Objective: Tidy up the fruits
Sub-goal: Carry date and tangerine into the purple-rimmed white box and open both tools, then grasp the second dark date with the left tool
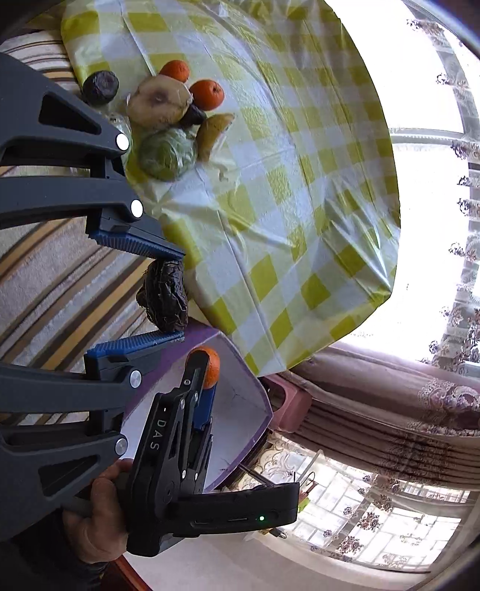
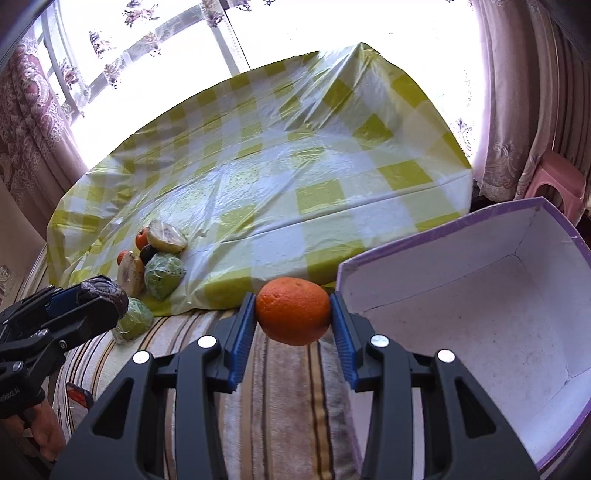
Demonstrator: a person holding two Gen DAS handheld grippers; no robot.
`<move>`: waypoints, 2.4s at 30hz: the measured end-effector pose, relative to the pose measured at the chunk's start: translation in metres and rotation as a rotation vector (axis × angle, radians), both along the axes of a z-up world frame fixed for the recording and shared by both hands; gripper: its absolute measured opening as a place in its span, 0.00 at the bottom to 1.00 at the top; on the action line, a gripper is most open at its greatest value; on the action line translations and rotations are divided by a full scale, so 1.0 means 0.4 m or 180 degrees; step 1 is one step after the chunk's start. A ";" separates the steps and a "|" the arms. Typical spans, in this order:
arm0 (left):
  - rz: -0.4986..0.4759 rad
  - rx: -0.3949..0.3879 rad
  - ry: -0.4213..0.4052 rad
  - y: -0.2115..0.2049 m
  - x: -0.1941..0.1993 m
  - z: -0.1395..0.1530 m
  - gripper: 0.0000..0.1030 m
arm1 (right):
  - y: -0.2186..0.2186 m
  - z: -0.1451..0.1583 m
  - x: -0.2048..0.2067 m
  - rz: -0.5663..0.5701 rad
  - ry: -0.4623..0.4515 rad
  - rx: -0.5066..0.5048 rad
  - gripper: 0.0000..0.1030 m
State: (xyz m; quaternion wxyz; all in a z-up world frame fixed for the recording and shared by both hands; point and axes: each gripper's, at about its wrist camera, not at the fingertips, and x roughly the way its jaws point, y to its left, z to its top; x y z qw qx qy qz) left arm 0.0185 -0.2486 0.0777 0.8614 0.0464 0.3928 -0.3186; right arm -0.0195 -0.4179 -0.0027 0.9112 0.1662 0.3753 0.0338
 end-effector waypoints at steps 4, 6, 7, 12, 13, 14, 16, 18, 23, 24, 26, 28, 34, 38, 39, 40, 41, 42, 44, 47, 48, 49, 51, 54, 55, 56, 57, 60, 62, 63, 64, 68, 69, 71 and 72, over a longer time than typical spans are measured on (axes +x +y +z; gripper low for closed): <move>-0.0269 0.0017 0.0146 -0.146 -0.016 -0.030 0.35 | -0.112 -0.038 -0.038 -0.0365 0.0135 -0.0074 0.39; -0.0382 0.0054 0.0198 -0.211 -0.024 -0.047 0.35 | -0.166 -0.060 -0.060 -0.0543 0.0226 -0.0140 0.39; -0.0446 0.0065 0.0233 -0.241 -0.028 -0.058 0.35 | -0.190 -0.072 -0.072 -0.0622 0.0269 -0.0183 0.39; -0.0710 0.0244 0.0324 -0.360 -0.055 -0.119 0.35 | -0.281 -0.131 -0.116 -0.0913 0.0484 -0.0305 0.39; -0.0755 0.0290 0.0334 -0.377 -0.061 -0.132 0.35 | -0.293 -0.141 -0.121 -0.0950 0.0523 -0.0314 0.39; -0.0800 0.0328 0.0345 -0.391 -0.066 -0.144 0.35 | -0.303 -0.152 -0.124 -0.0976 0.0554 -0.0315 0.39; -0.0849 0.0404 0.0384 -0.412 -0.074 -0.171 0.35 | -0.316 -0.172 -0.131 -0.1022 0.0614 -0.0304 0.39; -0.0888 0.0463 0.0420 -0.424 -0.077 -0.192 0.35 | -0.321 -0.189 -0.133 -0.1037 0.0660 -0.0294 0.40; -0.0923 0.0544 0.0517 -0.437 -0.077 -0.225 0.37 | -0.324 -0.230 -0.122 -0.1077 0.0793 -0.0188 0.41; -0.0919 0.0534 0.0525 -0.434 -0.076 -0.226 0.45 | -0.324 -0.229 -0.122 -0.1083 0.0774 -0.0170 0.44; -0.0890 0.0492 0.0492 -0.428 -0.077 -0.218 0.61 | -0.323 -0.216 -0.126 -0.1109 0.0706 -0.0215 0.62; -0.0884 0.0468 0.0450 -0.424 -0.081 -0.207 0.68 | -0.322 -0.210 -0.122 -0.1111 0.0709 -0.0268 0.67; -0.0796 0.0354 0.0414 -0.394 -0.083 -0.185 0.74 | -0.315 -0.183 -0.119 -0.1210 0.0676 -0.0361 0.76; -0.0607 0.0251 0.0126 -0.358 -0.092 -0.151 0.74 | -0.305 -0.135 -0.123 -0.1402 0.0550 -0.0543 0.82; -0.0560 0.0224 -0.0028 -0.346 -0.097 -0.137 0.74 | -0.300 -0.123 -0.123 -0.1471 0.0539 -0.0637 0.83; -0.0524 0.0203 -0.0187 -0.334 -0.105 -0.122 0.75 | -0.296 -0.112 -0.122 -0.1515 0.0529 -0.0716 0.83; -0.0499 0.0181 -0.0320 -0.320 -0.109 -0.107 0.77 | -0.290 -0.102 -0.122 -0.1521 0.0505 -0.0757 0.83; -0.0474 0.0151 -0.0406 -0.307 -0.110 -0.094 0.79 | -0.284 -0.091 -0.121 -0.1522 0.0469 -0.0800 0.83; -0.0422 0.0052 -0.0442 -0.275 -0.108 -0.069 0.81 | -0.267 -0.070 -0.118 -0.1481 0.0399 -0.0911 0.83; -0.0283 -0.0031 -0.0440 -0.225 -0.101 -0.038 0.82 | -0.239 -0.043 -0.115 -0.1368 0.0287 -0.0896 0.84; -0.0250 -0.0033 -0.0427 -0.209 -0.098 -0.029 0.82 | -0.227 -0.035 -0.111 -0.1321 0.0261 -0.0888 0.84; -0.0223 -0.0040 -0.0395 -0.191 -0.094 -0.023 0.83 | -0.212 -0.027 -0.106 -0.1260 0.0244 -0.0884 0.84; -0.0131 -0.0095 -0.0324 -0.148 -0.087 -0.010 0.83 | -0.177 -0.016 -0.093 -0.1133 0.0221 -0.0885 0.84; -0.0023 -0.0142 -0.0323 -0.084 -0.085 0.003 0.83 | -0.117 -0.004 -0.078 -0.0806 0.0095 -0.0650 0.84; 0.0034 -0.0122 -0.0344 -0.061 -0.085 0.007 0.83 | -0.093 -0.001 -0.072 -0.0740 0.0070 -0.0618 0.84; 0.0076 -0.0115 -0.0352 -0.039 -0.084 0.009 0.83 | -0.067 -0.001 -0.062 -0.0647 0.0065 -0.0577 0.84; 0.0117 -0.0125 -0.0344 -0.014 -0.084 0.011 0.83 | -0.041 -0.001 -0.053 -0.0530 0.0075 -0.0520 0.84; 0.0283 -0.0189 -0.0275 0.070 -0.077 0.008 0.83 | 0.038 0.001 -0.026 -0.0273 0.0093 -0.0421 0.84; 0.0398 -0.0224 -0.0235 0.129 -0.072 0.005 0.82 | 0.097 0.002 -0.009 -0.0066 0.0097 -0.0420 0.84; 0.0462 -0.0239 -0.0228 0.161 -0.072 0.004 0.82 | 0.125 0.001 -0.007 0.0008 0.0097 -0.0427 0.84; 0.0519 -0.0251 -0.0215 0.191 -0.071 0.002 0.82 | 0.151 0.000 -0.002 0.0089 0.0103 -0.0413 0.84; 0.0832 -0.0246 -0.0204 0.317 -0.063 -0.019 0.82 | 0.250 0.001 0.015 0.0399 0.0099 -0.0378 0.84; 0.0925 -0.0227 -0.0207 0.347 -0.059 -0.027 0.79 | 0.273 0.000 0.018 0.0482 0.0091 -0.0358 0.84; 0.1121 -0.0218 -0.0165 0.409 -0.047 -0.049 0.76 | 0.315 -0.002 0.021 0.0621 0.0074 -0.0344 0.84; 0.1198 -0.0227 -0.0116 0.438 -0.040 -0.062 0.72 | 0.335 -0.005 0.023 0.0688 0.0069 -0.0340 0.84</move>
